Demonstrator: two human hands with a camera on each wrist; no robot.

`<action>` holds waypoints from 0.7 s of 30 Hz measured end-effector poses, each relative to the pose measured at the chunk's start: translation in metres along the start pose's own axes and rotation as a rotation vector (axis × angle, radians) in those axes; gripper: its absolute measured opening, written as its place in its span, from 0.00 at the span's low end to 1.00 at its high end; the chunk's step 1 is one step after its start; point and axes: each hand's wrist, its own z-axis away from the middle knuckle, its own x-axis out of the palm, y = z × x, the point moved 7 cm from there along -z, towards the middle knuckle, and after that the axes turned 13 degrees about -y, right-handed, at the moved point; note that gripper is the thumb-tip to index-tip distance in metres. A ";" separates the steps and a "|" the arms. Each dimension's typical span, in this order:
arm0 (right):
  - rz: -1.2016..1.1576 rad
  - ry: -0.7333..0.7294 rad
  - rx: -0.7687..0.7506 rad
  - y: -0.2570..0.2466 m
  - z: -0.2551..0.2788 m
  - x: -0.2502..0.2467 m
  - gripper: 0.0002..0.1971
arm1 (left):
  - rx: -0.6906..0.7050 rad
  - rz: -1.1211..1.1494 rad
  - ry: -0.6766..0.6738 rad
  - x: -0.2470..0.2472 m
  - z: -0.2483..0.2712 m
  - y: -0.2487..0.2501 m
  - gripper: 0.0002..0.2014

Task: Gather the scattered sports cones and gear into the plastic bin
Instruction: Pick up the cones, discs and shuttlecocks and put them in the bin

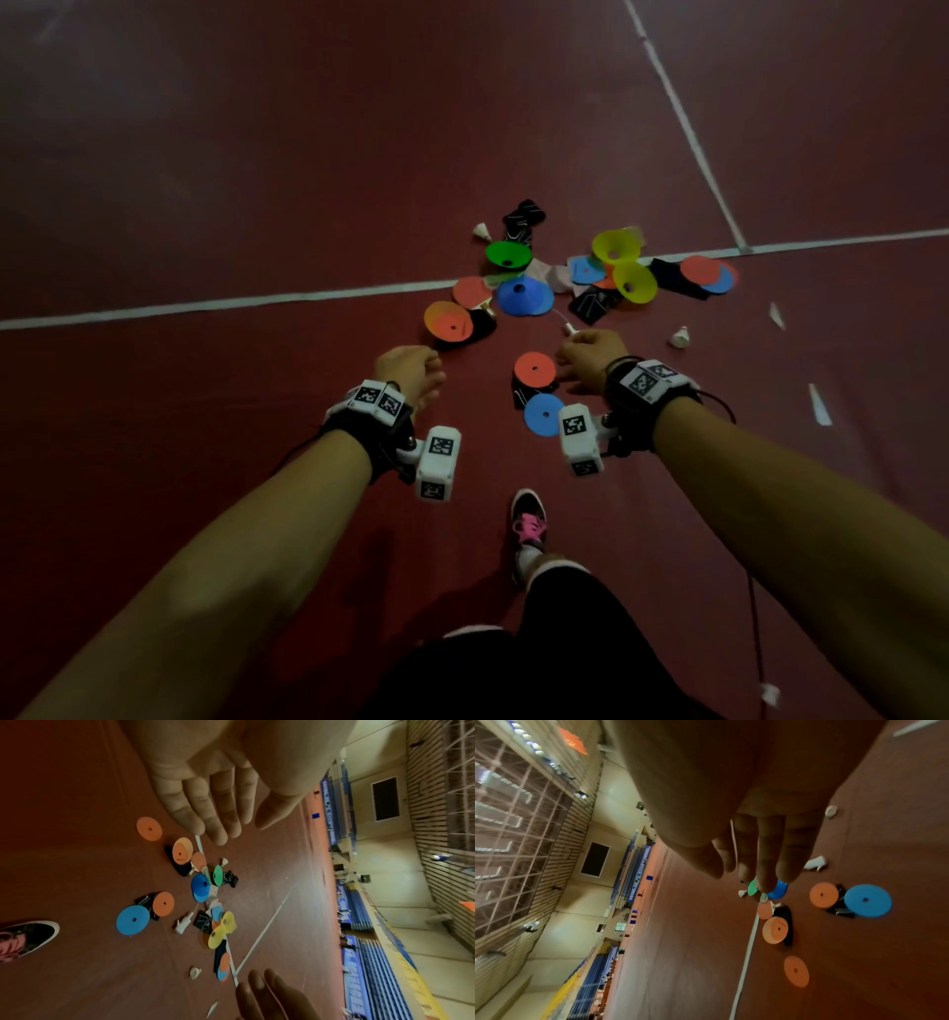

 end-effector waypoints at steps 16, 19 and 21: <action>-0.338 0.036 0.267 -0.076 -0.279 0.015 0.12 | -0.219 -0.058 -0.105 0.010 -0.306 0.125 0.08; -0.453 0.105 0.343 -0.042 -0.319 0.024 0.13 | -0.307 -0.056 -0.159 0.023 -0.365 0.110 0.07; -0.507 0.123 0.381 -0.012 -0.350 0.031 0.13 | -0.355 -0.049 -0.206 0.039 -0.407 0.092 0.06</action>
